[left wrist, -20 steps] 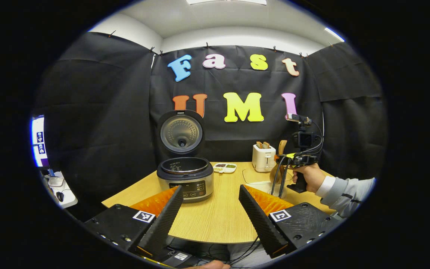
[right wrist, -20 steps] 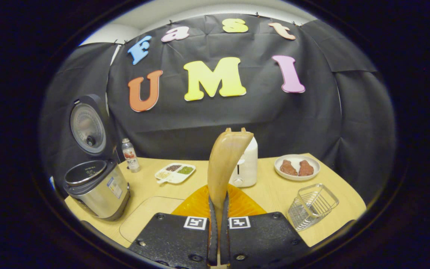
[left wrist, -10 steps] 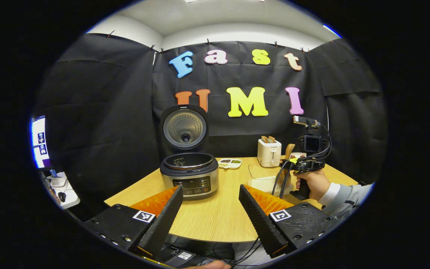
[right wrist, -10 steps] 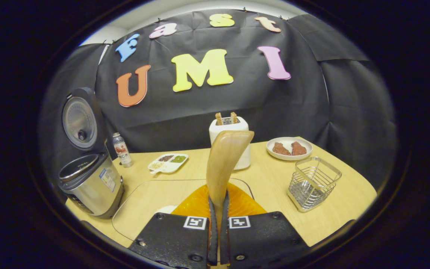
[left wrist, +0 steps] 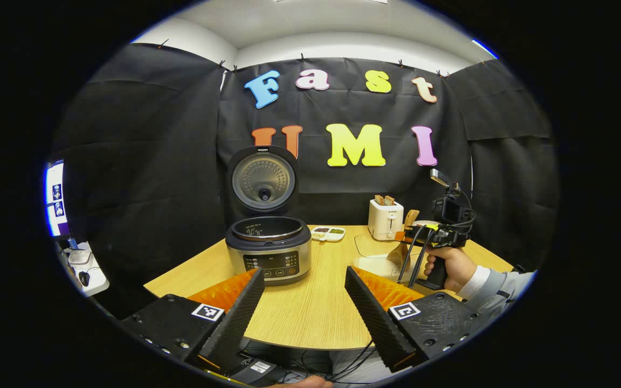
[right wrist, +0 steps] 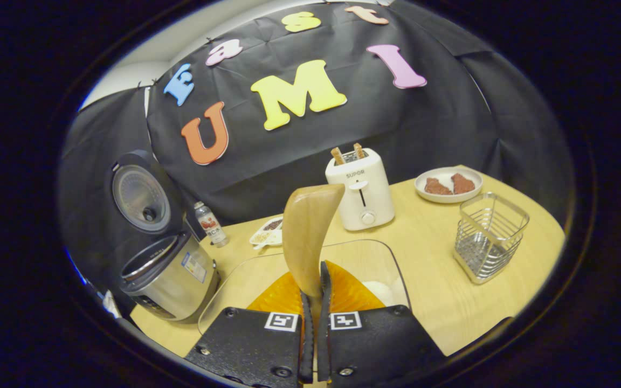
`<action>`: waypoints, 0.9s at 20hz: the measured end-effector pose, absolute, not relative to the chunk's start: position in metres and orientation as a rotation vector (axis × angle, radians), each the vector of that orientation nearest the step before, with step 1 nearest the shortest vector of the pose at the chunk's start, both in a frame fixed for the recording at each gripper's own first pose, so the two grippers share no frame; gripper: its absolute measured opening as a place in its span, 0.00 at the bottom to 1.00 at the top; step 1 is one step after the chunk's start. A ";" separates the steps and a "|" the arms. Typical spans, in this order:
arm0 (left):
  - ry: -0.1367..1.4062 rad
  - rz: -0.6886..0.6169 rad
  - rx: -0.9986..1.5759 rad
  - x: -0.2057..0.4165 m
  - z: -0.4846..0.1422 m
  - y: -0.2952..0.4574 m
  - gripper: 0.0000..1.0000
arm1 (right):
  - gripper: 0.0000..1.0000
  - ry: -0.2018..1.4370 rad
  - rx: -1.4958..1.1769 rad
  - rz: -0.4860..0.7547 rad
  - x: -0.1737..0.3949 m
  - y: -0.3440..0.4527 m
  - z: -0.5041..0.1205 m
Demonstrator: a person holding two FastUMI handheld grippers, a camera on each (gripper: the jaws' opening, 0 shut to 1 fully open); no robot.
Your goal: Close the left gripper, press the button to open the rice cooker; take a wooden spoon from the chopstick holder with the right hand, scoop a spoonful of rice and pour it into the rice cooker, then put the wooden spoon back into the chopstick holder.
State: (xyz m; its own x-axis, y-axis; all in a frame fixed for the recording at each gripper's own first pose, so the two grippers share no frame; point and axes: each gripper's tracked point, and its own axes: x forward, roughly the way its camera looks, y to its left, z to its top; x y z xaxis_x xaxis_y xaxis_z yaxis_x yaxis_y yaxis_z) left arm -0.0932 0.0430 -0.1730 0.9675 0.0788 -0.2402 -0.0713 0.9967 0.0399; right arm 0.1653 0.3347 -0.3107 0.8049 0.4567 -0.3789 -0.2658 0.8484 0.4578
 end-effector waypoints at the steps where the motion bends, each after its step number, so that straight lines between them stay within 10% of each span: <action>1: 0.248 0.071 0.031 -0.093 -0.173 0.041 0.96 | 0.08 0.524 0.447 0.404 0.169 0.334 -0.313; 18: 0.261 0.075 0.034 -0.100 -0.175 0.050 0.96 | 0.08 0.487 0.967 0.377 0.184 0.274 -0.263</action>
State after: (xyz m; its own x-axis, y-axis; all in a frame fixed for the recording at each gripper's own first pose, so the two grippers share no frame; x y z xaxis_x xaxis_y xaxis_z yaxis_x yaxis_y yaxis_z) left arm -0.1001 0.0500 -0.1755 0.9634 0.0780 -0.2564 -0.0692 0.9967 0.0433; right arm 0.1837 0.2739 -0.2632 0.8303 0.5102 -0.2241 -0.0884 0.5178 0.8509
